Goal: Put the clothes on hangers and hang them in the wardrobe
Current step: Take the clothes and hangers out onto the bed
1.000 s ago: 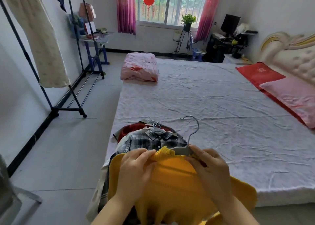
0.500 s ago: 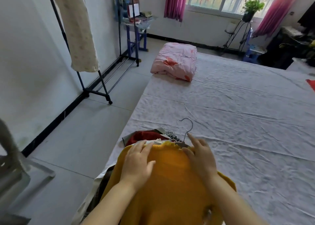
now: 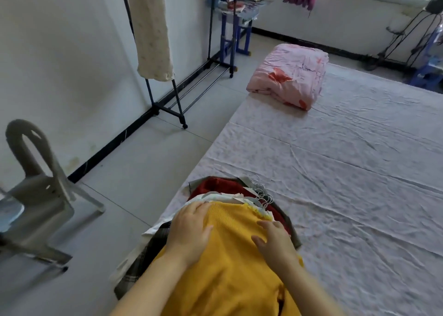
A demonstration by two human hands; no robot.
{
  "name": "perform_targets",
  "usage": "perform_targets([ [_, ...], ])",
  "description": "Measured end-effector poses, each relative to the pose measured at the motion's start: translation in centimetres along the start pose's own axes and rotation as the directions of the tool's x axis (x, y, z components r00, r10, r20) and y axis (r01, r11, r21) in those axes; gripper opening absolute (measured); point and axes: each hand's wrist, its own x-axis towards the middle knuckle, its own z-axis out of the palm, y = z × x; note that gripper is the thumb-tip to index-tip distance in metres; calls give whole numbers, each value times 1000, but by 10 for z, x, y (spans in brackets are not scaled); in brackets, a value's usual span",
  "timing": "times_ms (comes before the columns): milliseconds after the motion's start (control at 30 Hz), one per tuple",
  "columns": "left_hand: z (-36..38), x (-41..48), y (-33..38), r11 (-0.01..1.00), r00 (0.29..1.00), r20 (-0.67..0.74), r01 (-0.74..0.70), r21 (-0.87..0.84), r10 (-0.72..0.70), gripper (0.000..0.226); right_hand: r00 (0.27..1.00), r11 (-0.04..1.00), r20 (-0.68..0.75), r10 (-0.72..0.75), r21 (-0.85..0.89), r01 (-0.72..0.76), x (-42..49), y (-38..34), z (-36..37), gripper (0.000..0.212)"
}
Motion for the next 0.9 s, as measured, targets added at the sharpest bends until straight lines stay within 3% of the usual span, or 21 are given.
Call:
perform_targets([
  [200,-39,-32,-36,986,982,-109,161,42,-156,48,979,979,86,-187,-70,193,9,-61,10,48],
  [400,-107,-118,-106,905,865,-303,425,19,-399,51,842,860,240,-483,-48,507,-14,-184,45,47],
  [467,-134,-174,-134,845,772,-402,535,-6,-491,51,744,778,326,-583,-40,627,-39,-239,73,48],
  [533,-146,-202,-147,808,723,-446,589,-1,-528,51,691,735,367,-623,-29,678,-54,-266,82,49],
  [667,-180,-322,-190,652,529,-538,756,-51,-656,49,519,578,453,-725,-8,816,-131,-349,142,53],
  [900,-221,-539,-253,432,274,-581,889,-152,-767,47,181,257,552,-814,62,964,-314,-462,250,54],
])
